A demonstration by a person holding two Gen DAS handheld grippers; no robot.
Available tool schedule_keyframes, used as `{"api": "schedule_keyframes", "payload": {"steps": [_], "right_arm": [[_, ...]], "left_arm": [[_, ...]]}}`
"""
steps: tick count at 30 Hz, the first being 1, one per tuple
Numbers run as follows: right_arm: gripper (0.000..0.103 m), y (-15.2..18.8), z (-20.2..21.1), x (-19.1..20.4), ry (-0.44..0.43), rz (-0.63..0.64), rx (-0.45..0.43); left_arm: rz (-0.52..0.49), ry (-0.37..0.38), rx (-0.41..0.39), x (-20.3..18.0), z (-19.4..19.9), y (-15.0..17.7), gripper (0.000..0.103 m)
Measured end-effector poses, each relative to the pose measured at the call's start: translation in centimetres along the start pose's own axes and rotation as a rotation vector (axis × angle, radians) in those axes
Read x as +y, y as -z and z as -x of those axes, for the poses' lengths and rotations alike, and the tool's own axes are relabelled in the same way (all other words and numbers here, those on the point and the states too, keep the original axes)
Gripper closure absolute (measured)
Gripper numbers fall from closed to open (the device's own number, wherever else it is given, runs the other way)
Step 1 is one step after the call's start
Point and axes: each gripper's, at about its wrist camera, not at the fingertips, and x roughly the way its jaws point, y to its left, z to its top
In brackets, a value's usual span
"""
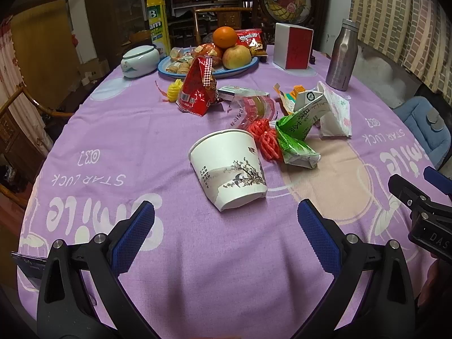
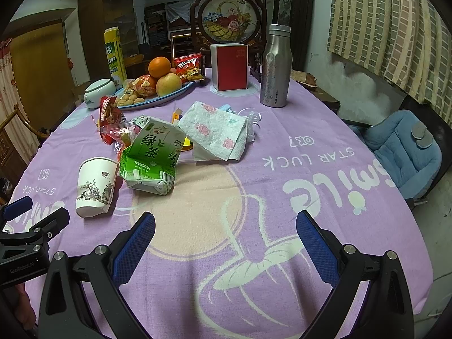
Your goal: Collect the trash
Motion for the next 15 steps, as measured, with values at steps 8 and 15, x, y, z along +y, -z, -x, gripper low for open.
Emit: {"api": "schedule_keyframes", "payload": {"steps": [8,15], "right_arm": [[0.005,0.12,0.31,-0.53,-0.007,-0.003,-0.002],[0.005,0.11,0.34,-0.48,-0.007,-0.003,-0.002]], "left_arm": [[-0.005,-0.003,0.0,-0.12,0.01,0.08,0.006],[-0.01,-0.006,-0.002,-0.27,0.15,0.25,0.006]]}}
